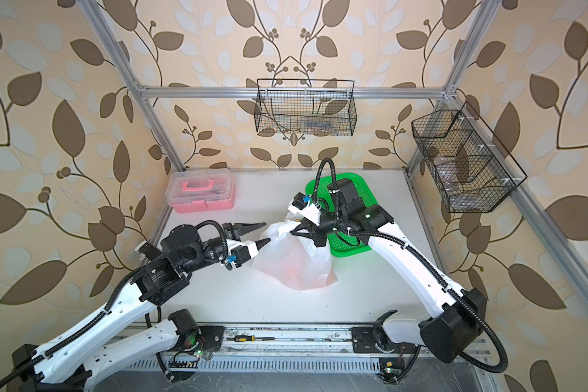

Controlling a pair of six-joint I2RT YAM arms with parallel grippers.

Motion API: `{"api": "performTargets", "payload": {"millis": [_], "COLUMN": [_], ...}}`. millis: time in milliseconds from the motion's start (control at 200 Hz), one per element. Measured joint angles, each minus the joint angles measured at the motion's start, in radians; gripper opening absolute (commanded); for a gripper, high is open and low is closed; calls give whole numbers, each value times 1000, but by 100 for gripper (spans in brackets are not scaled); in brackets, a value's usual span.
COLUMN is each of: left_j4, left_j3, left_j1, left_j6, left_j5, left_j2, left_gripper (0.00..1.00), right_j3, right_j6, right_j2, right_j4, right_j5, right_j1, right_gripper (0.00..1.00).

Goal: Place the oranges into plastic bags & tie knots
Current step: Tie the plastic bag at the center of the board.

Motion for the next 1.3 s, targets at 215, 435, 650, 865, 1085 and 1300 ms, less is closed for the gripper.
{"api": "performTargets", "payload": {"millis": [215, 435, 650, 865, 1085, 1300], "left_j4": [42, 78, 144, 135, 127, 64], "left_j3": [-25, 10, 29, 29, 37, 114], "left_j1": [0, 0, 0, 0, 0, 0], "left_j6": [-65, -84, -102, -103, -84, -46], "left_j5": [24, 42, 43, 57, 57, 75], "left_j2": [80, 197, 201, 169, 136, 231], "left_gripper": [56, 58, 55, 58, 67, 61], "right_j3": [0, 0, 0, 0, 0, 0], "right_j6": [0, 2, 2, -1, -2, -2], "right_j2": [0, 0, 0, 0, 0, 0], "right_j4": [4, 3, 3, 3, 3, 3], "right_j5": [0, 0, 1, 4, 3, 3], "right_j1": [0, 0, 0, 0, 0, 0], "right_gripper": [0, 0, 0, 0, 0, 0]}}
